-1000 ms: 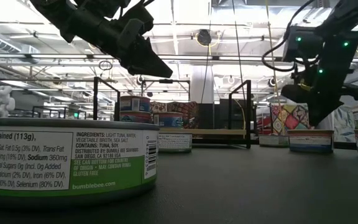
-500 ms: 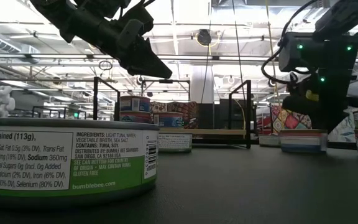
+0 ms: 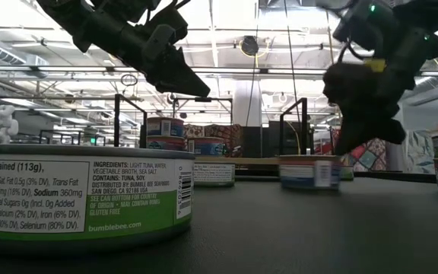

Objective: Stack canned seafood by type on shelf
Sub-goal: Stack the blue tuna can on top of the blue tuna can on the shelf

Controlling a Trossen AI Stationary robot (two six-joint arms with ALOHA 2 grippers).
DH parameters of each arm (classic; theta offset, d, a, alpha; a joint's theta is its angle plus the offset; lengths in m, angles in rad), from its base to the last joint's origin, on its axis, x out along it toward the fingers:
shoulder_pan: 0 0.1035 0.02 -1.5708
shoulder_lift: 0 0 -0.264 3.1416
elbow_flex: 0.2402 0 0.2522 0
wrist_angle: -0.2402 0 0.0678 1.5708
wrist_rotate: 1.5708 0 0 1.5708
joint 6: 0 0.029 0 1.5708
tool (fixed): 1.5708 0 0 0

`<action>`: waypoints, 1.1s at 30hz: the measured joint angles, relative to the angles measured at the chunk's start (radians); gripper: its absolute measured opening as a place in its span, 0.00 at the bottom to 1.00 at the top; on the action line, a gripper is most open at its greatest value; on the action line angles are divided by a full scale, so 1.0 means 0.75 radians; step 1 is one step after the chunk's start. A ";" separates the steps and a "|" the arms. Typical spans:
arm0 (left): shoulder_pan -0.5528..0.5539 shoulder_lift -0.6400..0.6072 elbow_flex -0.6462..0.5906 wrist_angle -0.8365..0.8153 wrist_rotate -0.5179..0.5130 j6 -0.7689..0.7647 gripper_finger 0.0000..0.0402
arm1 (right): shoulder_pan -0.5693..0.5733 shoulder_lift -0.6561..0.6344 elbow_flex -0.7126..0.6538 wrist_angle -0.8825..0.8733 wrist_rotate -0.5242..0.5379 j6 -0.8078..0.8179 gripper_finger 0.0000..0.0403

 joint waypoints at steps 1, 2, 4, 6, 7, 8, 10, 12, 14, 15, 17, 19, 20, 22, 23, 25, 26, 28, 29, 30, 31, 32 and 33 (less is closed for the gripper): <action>0.000 0.000 0.000 -0.001 0.000 -0.001 0.23 | 0.006 0.000 0.001 0.038 -0.008 -0.022 0.00; 0.000 0.000 0.000 -0.001 0.000 -0.001 0.23 | 0.006 0.000 0.001 0.063 -0.017 -0.042 0.00; 0.000 0.000 0.000 -0.002 0.000 -0.002 0.23 | 0.006 -0.001 0.001 0.074 -0.016 -0.065 0.00; 0.000 0.000 0.000 -0.002 0.023 -0.018 0.23 | 0.005 -0.001 0.001 0.056 -0.012 -0.076 0.00; 0.000 0.000 0.000 -0.002 0.036 -0.032 0.23 | 0.005 -0.001 0.001 0.046 -0.011 -0.086 0.00; 0.000 0.000 0.000 -0.001 0.046 -0.036 0.23 | 0.005 -0.001 0.001 0.037 -0.006 -0.096 0.00; 0.000 0.000 0.000 0.001 0.074 -0.040 0.23 | 0.005 -0.001 0.001 0.020 0.025 -0.113 0.00; 0.000 0.000 0.000 0.005 0.096 -0.071 0.23 | 0.005 -0.001 0.001 0.020 0.056 -0.139 0.00; 0.000 0.000 0.000 0.026 0.102 -0.102 0.23 | 0.005 -0.001 0.001 0.021 0.059 -0.166 0.00; -0.001 0.000 0.000 0.040 0.109 -0.111 0.23 | 0.005 -0.001 0.001 0.020 0.059 -0.178 0.00; -0.004 0.000 0.000 0.065 0.139 -0.143 0.23 | 0.005 -0.001 0.001 0.016 0.057 -0.204 0.00; -0.016 0.000 0.000 0.106 0.180 -0.175 0.23 | 0.008 -0.001 0.001 -0.012 0.052 -0.229 0.00; -0.025 0.002 0.000 0.135 0.202 -0.176 0.23 | 0.013 -0.001 0.001 -0.035 0.053 -0.248 0.00; -0.047 0.030 0.014 0.200 0.223 -0.176 0.23 | 0.025 -0.001 0.001 -0.098 0.054 -0.284 0.00; -0.061 0.052 0.030 0.204 0.234 -0.175 0.23 | 0.033 -0.001 0.001 -0.128 0.054 -0.301 0.00; -0.082 0.121 0.087 0.202 0.250 -0.172 0.23 | 0.056 -0.001 0.001 -0.163 0.057 -0.336 0.00; -0.091 0.167 0.127 0.204 0.251 -0.172 0.23 | 0.070 -0.001 0.001 -0.169 0.056 -0.354 0.00; -0.104 0.262 0.205 0.189 0.255 -0.165 0.23 | 0.101 -0.001 0.001 -0.171 0.055 -0.383 0.00; -0.106 0.314 0.254 0.165 0.260 -0.162 0.23 | 0.114 -0.001 0.001 -0.168 0.055 -0.398 0.00; -0.105 0.359 0.304 0.127 0.269 -0.156 0.23 | 0.128 -0.001 0.001 -0.166 0.055 -0.412 0.00; -0.102 0.396 0.354 0.066 0.271 -0.151 0.23 | 0.140 -0.002 0.001 -0.163 0.055 -0.420 0.00; -0.095 0.430 0.403 -0.005 0.273 -0.151 0.23 | 0.149 -0.002 0.001 -0.151 0.055 -0.432 0.00; -0.088 0.460 0.456 -0.070 0.274 -0.154 0.23 | 0.158 -0.002 0.001 -0.134 0.055 -0.445 0.00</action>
